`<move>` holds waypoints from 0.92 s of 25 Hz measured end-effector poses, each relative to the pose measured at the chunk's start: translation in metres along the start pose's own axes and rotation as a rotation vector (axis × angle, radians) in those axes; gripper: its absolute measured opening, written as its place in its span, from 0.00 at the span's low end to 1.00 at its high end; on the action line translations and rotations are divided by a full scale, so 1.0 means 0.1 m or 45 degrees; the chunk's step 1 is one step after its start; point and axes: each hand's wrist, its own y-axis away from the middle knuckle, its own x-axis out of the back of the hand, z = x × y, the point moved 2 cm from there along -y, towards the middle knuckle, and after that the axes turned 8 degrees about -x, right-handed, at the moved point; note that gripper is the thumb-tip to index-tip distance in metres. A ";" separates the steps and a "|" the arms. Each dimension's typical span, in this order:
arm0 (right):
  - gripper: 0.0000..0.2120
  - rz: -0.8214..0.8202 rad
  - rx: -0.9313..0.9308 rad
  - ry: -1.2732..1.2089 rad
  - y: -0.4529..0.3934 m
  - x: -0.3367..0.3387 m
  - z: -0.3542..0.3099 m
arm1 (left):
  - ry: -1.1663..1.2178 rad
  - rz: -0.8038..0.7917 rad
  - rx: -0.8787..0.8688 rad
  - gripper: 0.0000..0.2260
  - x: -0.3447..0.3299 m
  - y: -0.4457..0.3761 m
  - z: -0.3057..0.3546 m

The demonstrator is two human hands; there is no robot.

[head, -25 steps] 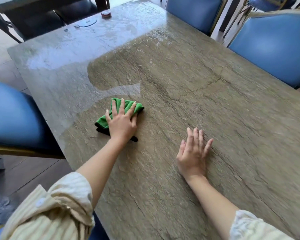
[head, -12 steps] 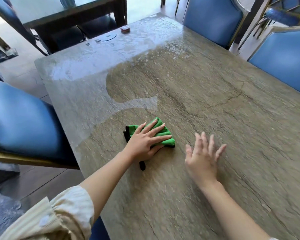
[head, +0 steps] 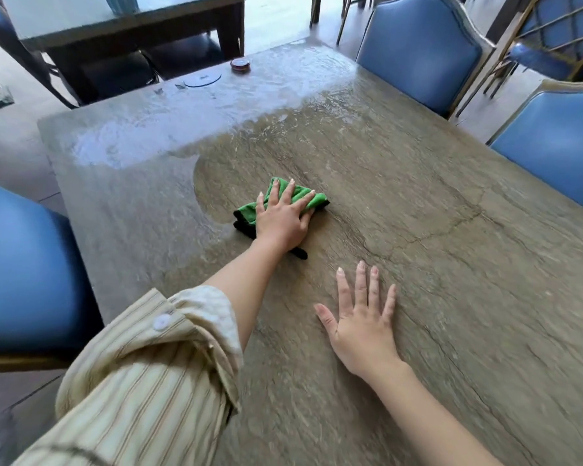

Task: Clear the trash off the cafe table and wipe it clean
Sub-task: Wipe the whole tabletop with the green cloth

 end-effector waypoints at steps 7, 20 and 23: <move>0.41 -0.100 -0.004 -0.029 -0.01 0.10 -0.01 | 0.028 0.152 0.408 0.21 0.14 0.51 -0.85; 0.28 -0.169 -0.052 -0.668 0.92 0.23 -0.30 | -0.114 0.089 -0.464 0.20 -0.01 2.27 -0.41; 0.28 -0.126 -0.040 -0.607 1.21 0.15 -0.19 | -0.071 0.167 -0.185 0.20 0.02 2.45 -0.59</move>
